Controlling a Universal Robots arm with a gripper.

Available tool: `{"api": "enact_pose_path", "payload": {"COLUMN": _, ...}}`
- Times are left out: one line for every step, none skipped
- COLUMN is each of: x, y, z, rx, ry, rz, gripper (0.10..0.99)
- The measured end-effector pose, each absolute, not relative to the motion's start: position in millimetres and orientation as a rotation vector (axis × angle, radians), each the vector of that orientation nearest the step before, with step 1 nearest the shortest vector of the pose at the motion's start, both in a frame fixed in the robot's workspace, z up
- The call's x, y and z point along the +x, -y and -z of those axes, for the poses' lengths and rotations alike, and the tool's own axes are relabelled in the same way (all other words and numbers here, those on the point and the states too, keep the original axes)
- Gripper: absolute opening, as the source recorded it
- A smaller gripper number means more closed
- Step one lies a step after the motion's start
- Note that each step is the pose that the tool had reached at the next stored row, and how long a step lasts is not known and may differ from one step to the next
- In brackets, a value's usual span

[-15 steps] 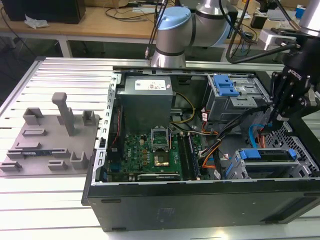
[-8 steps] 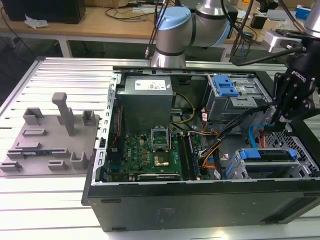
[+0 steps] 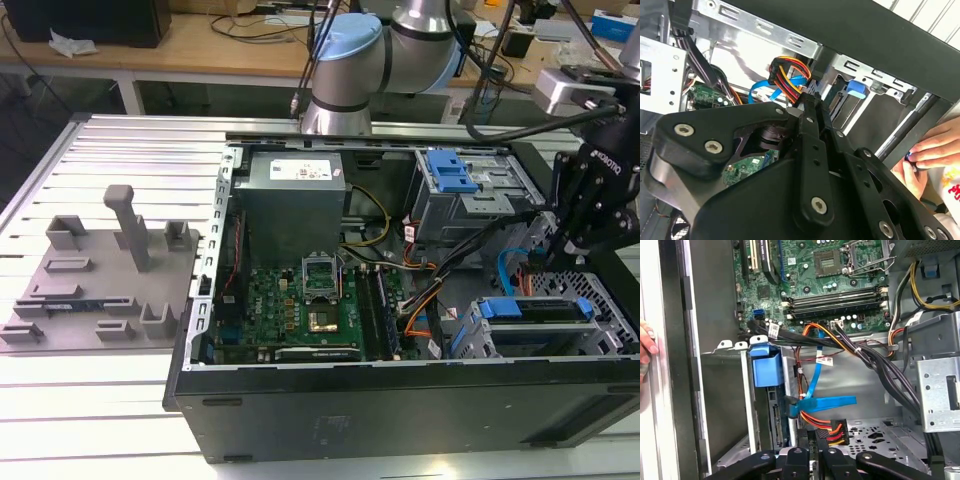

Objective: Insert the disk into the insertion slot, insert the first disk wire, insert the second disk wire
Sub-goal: 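Insert the first disk wire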

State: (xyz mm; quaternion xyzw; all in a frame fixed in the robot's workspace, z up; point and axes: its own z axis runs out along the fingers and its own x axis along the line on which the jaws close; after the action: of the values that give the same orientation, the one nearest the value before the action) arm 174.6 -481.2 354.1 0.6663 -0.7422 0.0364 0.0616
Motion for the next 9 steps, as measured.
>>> {"api": "enact_pose_path", "payload": {"x": 174.6, "y": 483.4, "z": -354.1, "rx": 2.017, "ry": 2.245, "rz": -0.107, "gripper": 0.169}}
{"api": "enact_pose_path", "payload": {"x": 174.6, "y": 487.6, "z": -354.1, "rx": 2.020, "ry": 2.247, "rz": -0.102, "gripper": 0.169}}
{"api": "enact_pose_path", "payload": {"x": 174.6, "y": 490.0, "z": -354.2, "rx": 2.021, "ry": 2.249, "rz": -0.099, "gripper": 0.169}}
{"api": "enact_pose_path", "payload": {"x": 174.6, "y": 492.5, "z": -354.3, "rx": 2.023, "ry": 2.251, "rz": -0.094, "gripper": 0.169}}
{"api": "enact_pose_path", "payload": {"x": 174.6, "y": 494.9, "z": -354.4, "rx": 2.026, "ry": 2.253, "rz": -0.089, "gripper": 0.169}}
{"api": "enact_pose_path", "payload": {"x": 174.6, "y": 497.1, "z": -354.5, "rx": 2.028, "ry": 2.256, "rz": -0.083, "gripper": 0.169}}
{"api": "enact_pose_path", "payload": {"x": 174.7, "y": 498.3, "z": -354.9, "rx": 2.031, "ry": 2.258, "rz": -0.077, "gripper": 0.169}}
{"api": "enact_pose_path", "payload": {"x": 174.7, "y": 499.0, "z": -355.7, "rx": 2.032, "ry": 2.259, "rz": -0.075, "gripper": 0.169}}
{"api": "enact_pose_path", "payload": {"x": 174.7, "y": 499.8, "z": -356.9, "rx": 2.033, "ry": 2.261, "rz": -0.072, "gripper": 0.169}}
